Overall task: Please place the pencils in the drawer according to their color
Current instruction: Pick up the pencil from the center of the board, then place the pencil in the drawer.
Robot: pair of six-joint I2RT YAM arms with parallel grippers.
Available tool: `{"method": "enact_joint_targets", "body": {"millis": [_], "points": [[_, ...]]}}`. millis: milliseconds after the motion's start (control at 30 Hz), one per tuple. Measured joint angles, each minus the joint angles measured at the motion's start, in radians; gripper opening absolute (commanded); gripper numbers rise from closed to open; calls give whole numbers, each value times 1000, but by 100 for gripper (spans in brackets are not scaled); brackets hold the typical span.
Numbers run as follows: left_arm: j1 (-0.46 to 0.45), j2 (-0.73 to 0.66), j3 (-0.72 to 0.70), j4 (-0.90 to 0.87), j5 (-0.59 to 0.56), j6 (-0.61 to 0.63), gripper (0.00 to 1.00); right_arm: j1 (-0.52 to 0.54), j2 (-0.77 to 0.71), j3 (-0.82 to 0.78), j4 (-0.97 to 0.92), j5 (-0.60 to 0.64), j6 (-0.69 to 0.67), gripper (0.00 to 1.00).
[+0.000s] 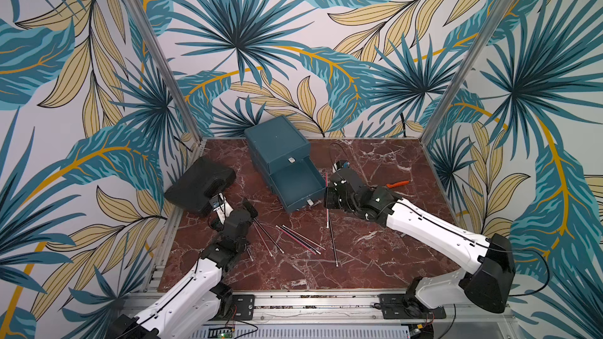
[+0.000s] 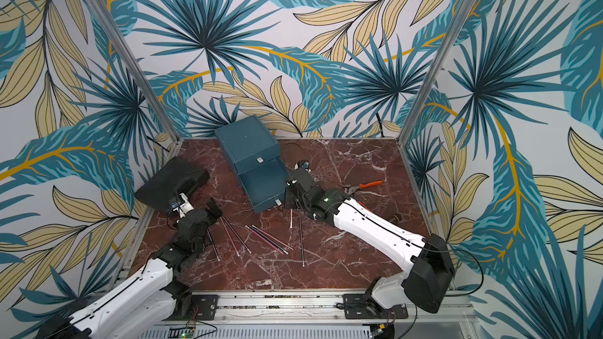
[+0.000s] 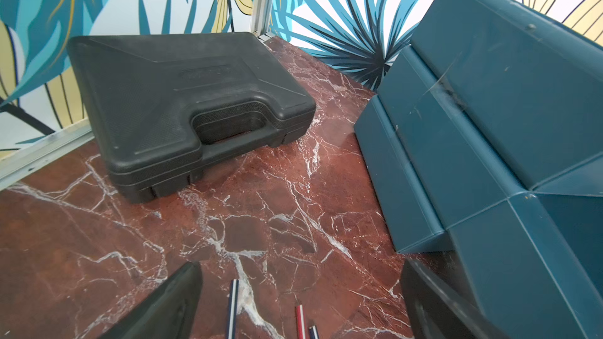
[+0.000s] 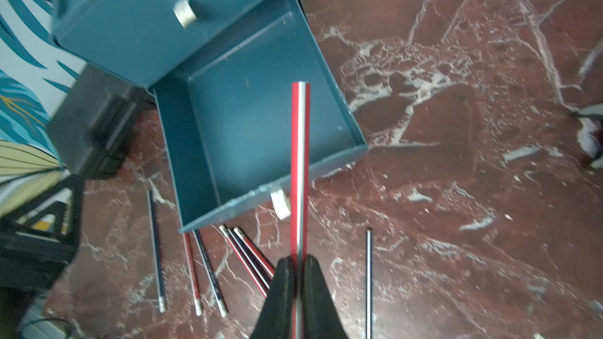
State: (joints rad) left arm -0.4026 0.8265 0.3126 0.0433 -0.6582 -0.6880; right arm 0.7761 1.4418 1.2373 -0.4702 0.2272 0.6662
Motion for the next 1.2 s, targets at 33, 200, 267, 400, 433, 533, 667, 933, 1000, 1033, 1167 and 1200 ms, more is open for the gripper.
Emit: {"method": "enact_joint_targets", "body": {"millis": [33,200,267,400,433,533,667,933,1000,1033,1167,1200], "points": [[0,1,0,6,4,6,100,-14,16,12,29,-13,4,0],[0,11,0,40,25,37,100,-48,122,59,159,-61,42,0],[0,17,0,53,32,50,100,-50,168,76,212,-74,61,0],[0,27,0,74,42,71,100,-50,242,128,284,-85,86,0],[0,31,0,80,45,76,100,-50,257,140,299,-86,90,0],[0,43,0,97,53,88,100,-51,299,174,346,-90,109,0],[0,64,0,113,62,99,100,-53,329,180,399,-93,135,0],[0,79,0,127,71,110,100,-56,393,182,462,-109,189,0],[0,79,0,128,71,113,100,-56,402,182,468,-113,203,0],[0,79,0,129,71,113,100,-56,406,182,472,-116,209,0],[0,79,0,134,71,113,100,-56,421,181,474,-124,221,11],[0,79,0,134,71,113,100,-56,424,181,474,-124,221,13]]}}
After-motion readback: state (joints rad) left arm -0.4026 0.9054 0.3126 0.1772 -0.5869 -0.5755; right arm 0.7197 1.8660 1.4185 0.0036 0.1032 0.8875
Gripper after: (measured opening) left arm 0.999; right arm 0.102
